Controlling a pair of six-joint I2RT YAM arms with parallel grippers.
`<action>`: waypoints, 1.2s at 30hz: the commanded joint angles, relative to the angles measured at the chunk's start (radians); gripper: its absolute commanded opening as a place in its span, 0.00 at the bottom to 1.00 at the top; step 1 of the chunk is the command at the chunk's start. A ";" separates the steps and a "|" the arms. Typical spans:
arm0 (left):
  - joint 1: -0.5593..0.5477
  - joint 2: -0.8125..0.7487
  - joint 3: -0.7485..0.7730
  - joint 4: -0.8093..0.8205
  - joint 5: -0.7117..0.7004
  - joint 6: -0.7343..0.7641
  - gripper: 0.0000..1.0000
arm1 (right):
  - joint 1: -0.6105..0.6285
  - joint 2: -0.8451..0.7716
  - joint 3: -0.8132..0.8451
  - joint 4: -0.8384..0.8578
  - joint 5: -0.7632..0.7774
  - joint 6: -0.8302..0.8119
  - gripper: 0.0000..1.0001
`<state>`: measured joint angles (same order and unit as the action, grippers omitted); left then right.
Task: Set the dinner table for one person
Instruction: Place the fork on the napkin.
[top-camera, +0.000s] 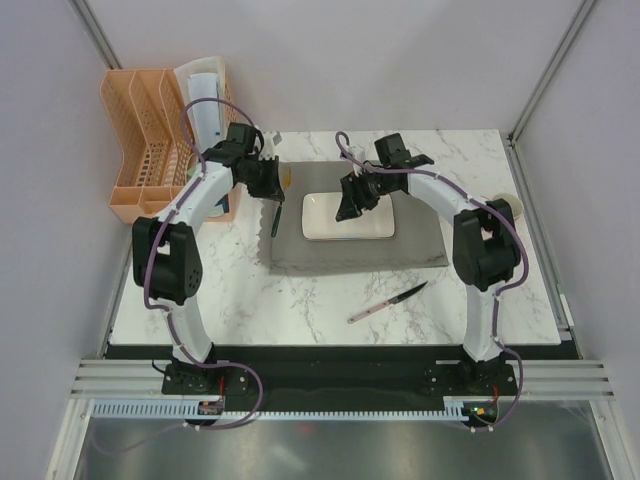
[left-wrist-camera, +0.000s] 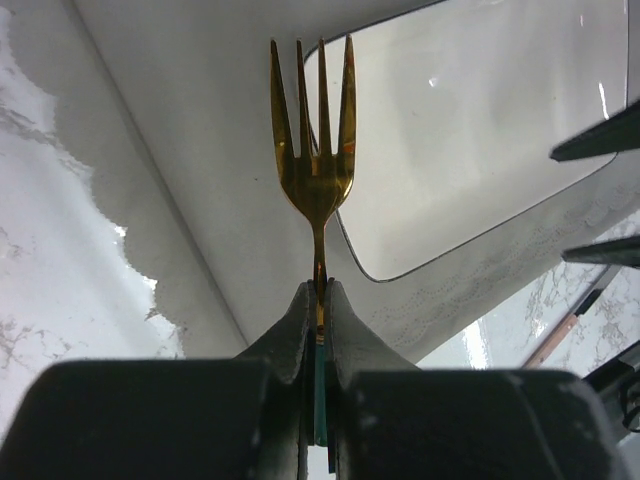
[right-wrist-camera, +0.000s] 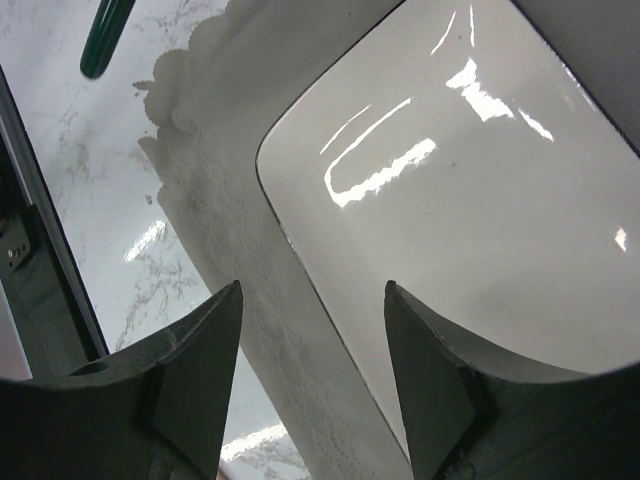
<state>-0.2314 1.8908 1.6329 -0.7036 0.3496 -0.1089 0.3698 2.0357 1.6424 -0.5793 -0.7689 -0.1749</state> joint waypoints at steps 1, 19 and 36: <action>-0.023 -0.032 -0.024 0.023 0.066 0.015 0.02 | 0.014 0.061 0.118 -0.014 -0.056 0.038 0.66; -0.034 0.109 0.038 0.041 -0.110 0.000 0.02 | -0.022 -0.540 -0.139 -0.116 0.266 -0.141 0.64; -0.039 0.226 0.117 0.098 -0.158 -0.072 0.02 | -0.054 -1.017 -0.533 -0.099 0.602 -0.216 0.64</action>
<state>-0.2661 2.0926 1.6970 -0.6365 0.2070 -0.1242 0.3222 1.0554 1.1336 -0.6781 -0.2249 -0.3721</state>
